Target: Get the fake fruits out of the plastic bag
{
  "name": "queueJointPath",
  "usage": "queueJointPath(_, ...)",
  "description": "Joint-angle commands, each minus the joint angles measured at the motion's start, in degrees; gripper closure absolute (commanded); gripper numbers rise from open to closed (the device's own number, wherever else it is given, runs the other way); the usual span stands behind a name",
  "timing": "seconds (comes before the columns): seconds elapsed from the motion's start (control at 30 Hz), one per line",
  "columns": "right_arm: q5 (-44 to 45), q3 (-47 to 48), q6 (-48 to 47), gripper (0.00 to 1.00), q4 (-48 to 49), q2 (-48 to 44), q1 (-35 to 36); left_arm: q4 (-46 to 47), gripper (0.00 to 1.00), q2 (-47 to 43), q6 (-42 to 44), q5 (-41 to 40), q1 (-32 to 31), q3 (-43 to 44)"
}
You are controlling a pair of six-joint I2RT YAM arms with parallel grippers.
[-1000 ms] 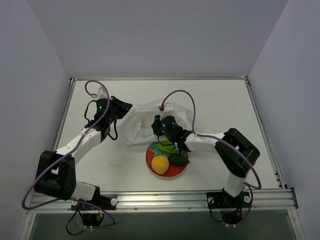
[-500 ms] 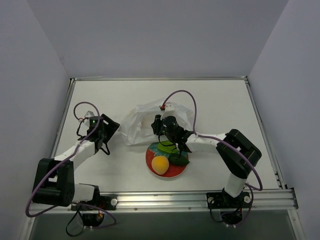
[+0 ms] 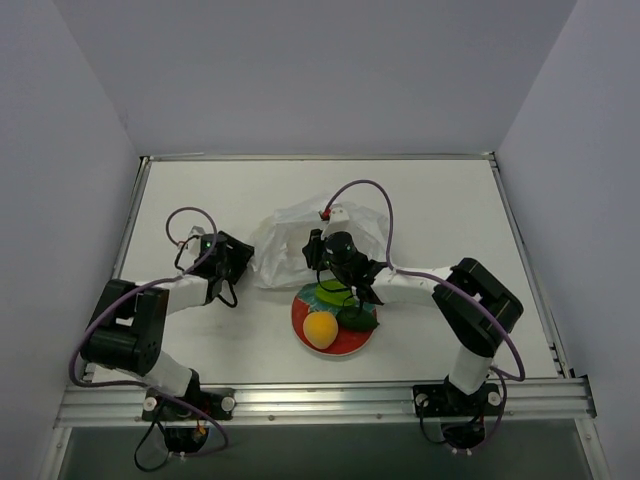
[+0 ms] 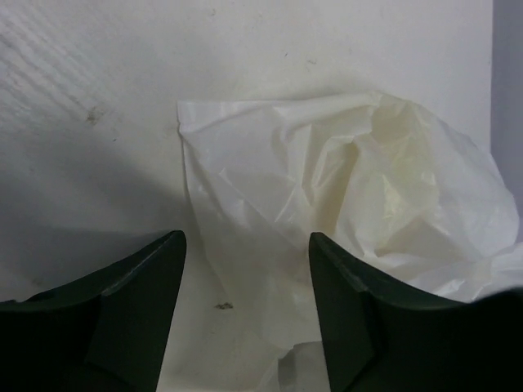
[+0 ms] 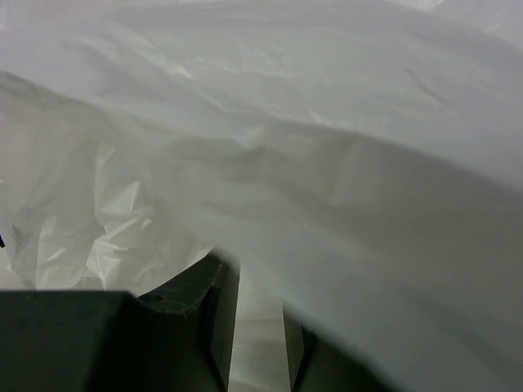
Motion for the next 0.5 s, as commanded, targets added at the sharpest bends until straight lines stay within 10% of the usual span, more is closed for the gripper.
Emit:
queueJointPath(0.0,0.03,1.50,0.27,0.78,1.40,-1.20,0.39,5.92,0.45,3.23,-3.75,-4.19,-0.25,-0.89)
queueJointPath(0.23,0.11,0.53,0.10,0.78,1.13,-1.64,0.48,18.23,0.97,8.24,-1.55,-5.89,0.10,-1.07)
queueJointPath(0.47,0.46,0.45,0.01,0.77,1.48,-1.81,0.30,18.61,0.98,3.60,2.66,-0.72,0.28,1.65)
